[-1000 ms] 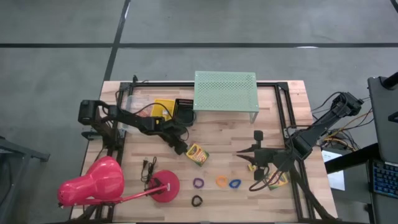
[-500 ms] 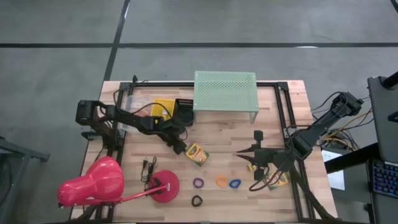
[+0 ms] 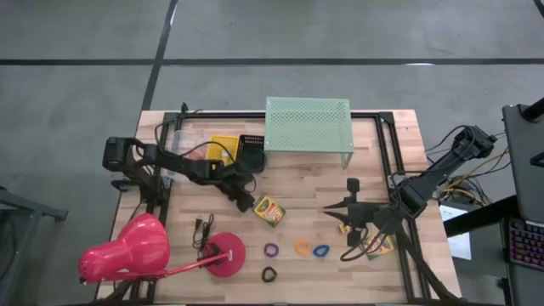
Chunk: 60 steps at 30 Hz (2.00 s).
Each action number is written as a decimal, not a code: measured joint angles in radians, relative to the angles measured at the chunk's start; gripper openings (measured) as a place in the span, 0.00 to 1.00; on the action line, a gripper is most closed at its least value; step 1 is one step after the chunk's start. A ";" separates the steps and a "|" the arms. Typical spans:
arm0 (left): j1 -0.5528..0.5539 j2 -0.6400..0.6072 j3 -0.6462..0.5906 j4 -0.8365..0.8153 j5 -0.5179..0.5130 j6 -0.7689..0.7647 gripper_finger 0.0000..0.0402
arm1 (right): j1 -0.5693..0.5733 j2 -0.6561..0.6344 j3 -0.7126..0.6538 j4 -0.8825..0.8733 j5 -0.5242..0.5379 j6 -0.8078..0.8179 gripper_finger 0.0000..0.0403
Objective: Pick & Place Office Desk Supplies
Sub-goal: Put the crayon into the yellow bin
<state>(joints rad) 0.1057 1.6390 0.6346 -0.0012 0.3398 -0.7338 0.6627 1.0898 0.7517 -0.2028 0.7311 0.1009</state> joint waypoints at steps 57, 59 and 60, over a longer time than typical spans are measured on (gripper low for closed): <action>-0.079 0.095 0.005 0.137 -0.087 0.177 0.21 | 0.000 0.000 0.000 0.000 0.000 0.000 0.12; -0.079 0.095 0.005 0.137 -0.079 0.176 0.21 | 0.000 0.000 0.000 0.000 0.000 0.000 0.12; -0.080 0.095 0.005 0.136 -0.078 0.176 0.21 | 0.000 0.000 0.000 0.000 0.000 0.000 0.12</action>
<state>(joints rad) 0.0261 1.7336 0.6395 0.1352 0.2623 -0.5583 0.6624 1.0901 0.7517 -0.2028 0.7311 0.1009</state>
